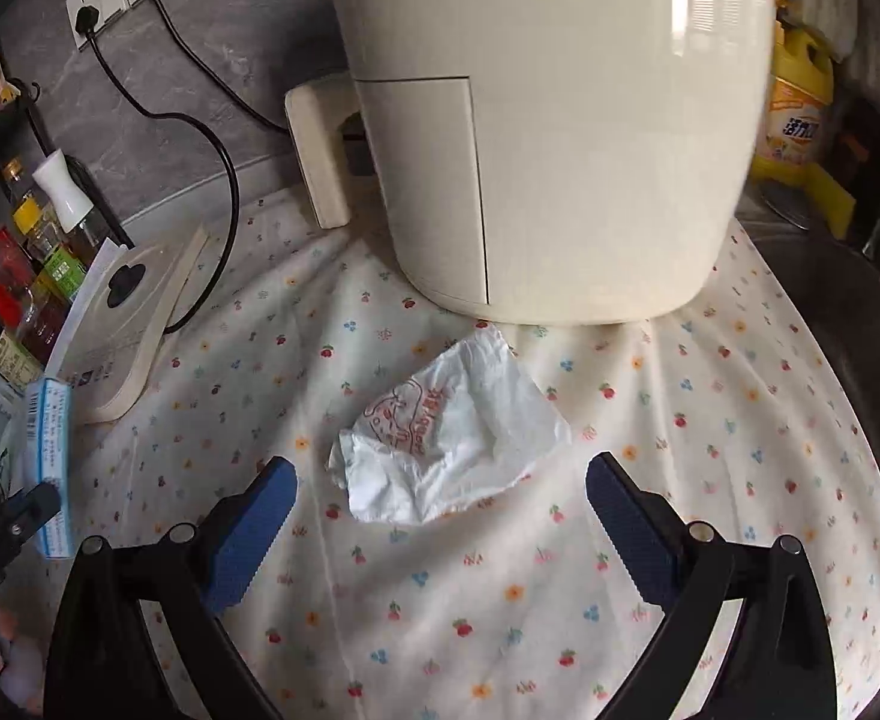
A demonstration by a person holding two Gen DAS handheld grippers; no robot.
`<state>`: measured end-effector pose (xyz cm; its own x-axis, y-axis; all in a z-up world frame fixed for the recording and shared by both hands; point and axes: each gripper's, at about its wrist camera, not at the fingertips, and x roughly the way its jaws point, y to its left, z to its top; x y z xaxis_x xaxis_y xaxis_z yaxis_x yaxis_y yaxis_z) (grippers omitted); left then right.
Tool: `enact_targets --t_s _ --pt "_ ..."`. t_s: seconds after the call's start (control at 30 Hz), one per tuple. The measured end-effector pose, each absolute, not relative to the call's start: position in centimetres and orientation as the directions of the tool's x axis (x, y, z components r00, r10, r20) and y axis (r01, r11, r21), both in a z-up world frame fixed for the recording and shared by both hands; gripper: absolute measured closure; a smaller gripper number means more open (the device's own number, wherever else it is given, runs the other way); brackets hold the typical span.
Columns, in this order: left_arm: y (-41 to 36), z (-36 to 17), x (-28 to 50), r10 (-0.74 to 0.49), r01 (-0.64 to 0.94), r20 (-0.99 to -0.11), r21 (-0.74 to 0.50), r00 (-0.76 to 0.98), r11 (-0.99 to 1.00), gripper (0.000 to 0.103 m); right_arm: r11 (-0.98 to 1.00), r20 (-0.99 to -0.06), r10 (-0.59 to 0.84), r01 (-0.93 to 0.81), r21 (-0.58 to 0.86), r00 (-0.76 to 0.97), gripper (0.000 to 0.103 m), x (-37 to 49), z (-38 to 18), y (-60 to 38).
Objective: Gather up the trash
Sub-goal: 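Grasp the blue box with the left gripper while the right gripper grasps the white plastic bag, then carry both items over the bin and open both grippers to drop them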
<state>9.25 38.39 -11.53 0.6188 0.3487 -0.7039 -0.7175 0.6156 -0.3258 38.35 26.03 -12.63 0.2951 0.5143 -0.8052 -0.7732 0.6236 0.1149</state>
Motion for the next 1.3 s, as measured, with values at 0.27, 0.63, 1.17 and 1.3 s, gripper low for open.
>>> enact_targets --t_s 0.27,0.63,1.17,1.3 --pt "39.4 -11.8 4.5 0.383 -0.758 -0.699 -0.353 0.603 0.549 0.037 0.664 -0.834 0.459 -0.742 0.092 0.307 0.069 39.6 -15.1 27.1" --pt "39.1 -13.1 4.2 0.360 -0.737 -0.680 -0.405 0.638 0.541 0.037 0.607 -0.841 0.448 -0.794 0.037 0.303 0.094 36.7 -14.1 25.0" --pt "31.9 -8.6 4.9 0.431 -0.731 -0.632 -0.345 0.645 0.588 0.037 0.605 -0.768 0.578 -0.776 0.179 0.274 0.095 35.5 -9.2 15.6" --pt "28.7 -7.8 5.4 0.427 -0.723 -0.626 -0.343 0.652 0.600 0.037 0.593 -0.758 0.600 -0.778 0.207 0.256 0.095 34.9 -8.0 11.3"
